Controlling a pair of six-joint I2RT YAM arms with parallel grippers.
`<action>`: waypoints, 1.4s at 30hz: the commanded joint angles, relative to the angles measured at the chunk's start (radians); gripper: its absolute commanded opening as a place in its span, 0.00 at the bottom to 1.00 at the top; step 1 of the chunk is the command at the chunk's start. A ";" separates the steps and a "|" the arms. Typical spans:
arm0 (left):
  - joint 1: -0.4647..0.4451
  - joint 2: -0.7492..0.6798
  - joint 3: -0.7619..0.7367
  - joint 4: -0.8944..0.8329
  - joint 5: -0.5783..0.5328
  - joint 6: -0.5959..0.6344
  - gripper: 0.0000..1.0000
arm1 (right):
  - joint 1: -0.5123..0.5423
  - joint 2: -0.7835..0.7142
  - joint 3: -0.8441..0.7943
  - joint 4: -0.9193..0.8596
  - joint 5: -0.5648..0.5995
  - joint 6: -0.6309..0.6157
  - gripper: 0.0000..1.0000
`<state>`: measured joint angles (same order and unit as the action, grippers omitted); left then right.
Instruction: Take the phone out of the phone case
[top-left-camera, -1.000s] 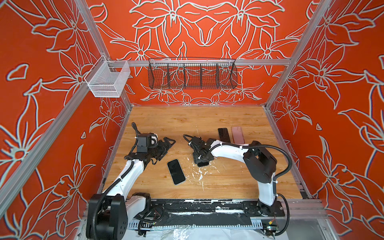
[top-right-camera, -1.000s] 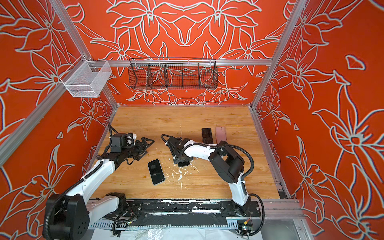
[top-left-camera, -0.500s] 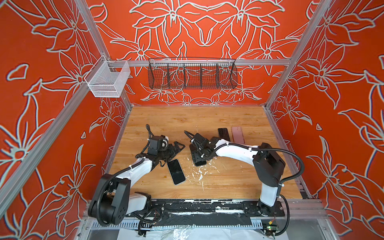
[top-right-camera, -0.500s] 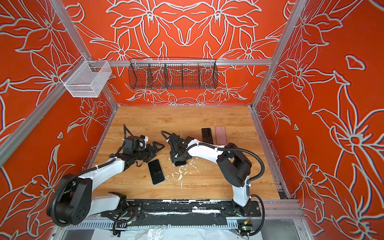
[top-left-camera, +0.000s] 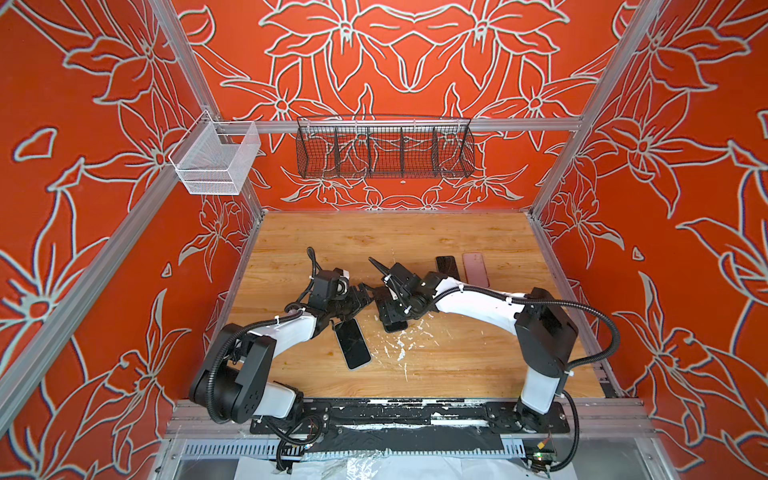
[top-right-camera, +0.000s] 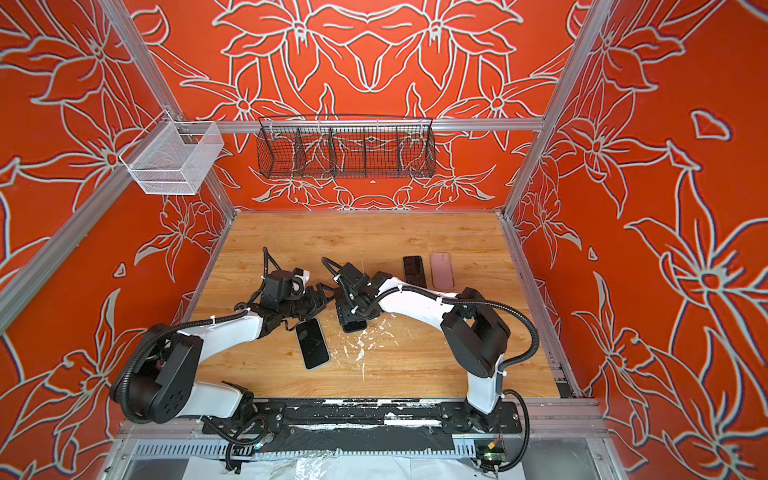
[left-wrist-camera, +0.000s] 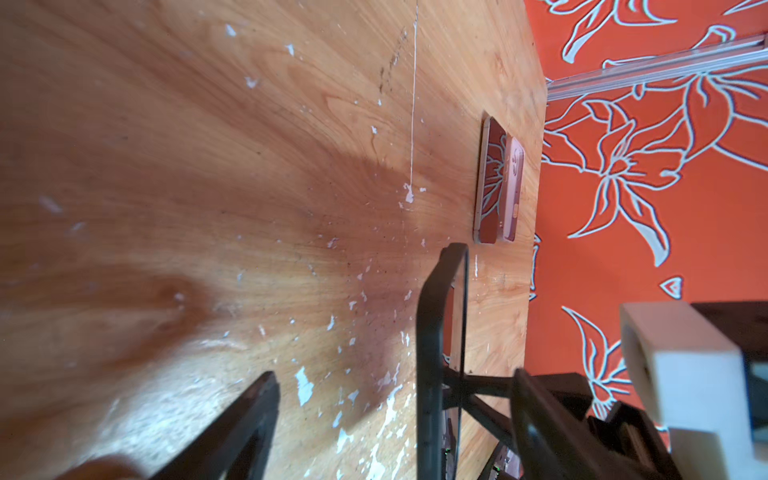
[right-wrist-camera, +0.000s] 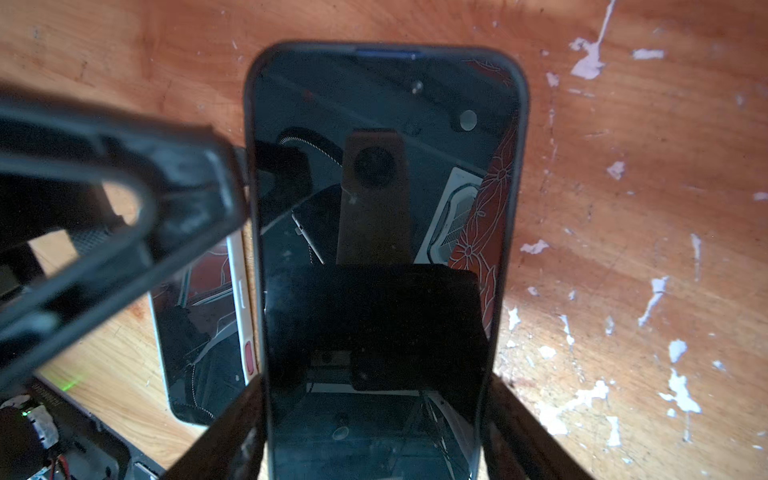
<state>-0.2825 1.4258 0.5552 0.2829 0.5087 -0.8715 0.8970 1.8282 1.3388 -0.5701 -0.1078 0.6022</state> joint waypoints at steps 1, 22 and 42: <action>-0.021 0.024 0.031 0.051 -0.009 -0.011 0.69 | 0.003 -0.037 0.014 0.024 -0.026 -0.014 0.40; -0.066 0.110 0.020 0.197 0.033 -0.108 0.22 | 0.002 -0.035 0.031 0.030 -0.028 -0.025 0.37; -0.105 0.112 -0.047 0.415 0.033 -0.276 0.00 | -0.003 -0.080 0.024 0.039 -0.023 -0.030 0.69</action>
<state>-0.3637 1.5528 0.5144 0.6334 0.5282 -1.0924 0.8803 1.7943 1.3399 -0.5949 -0.1432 0.5964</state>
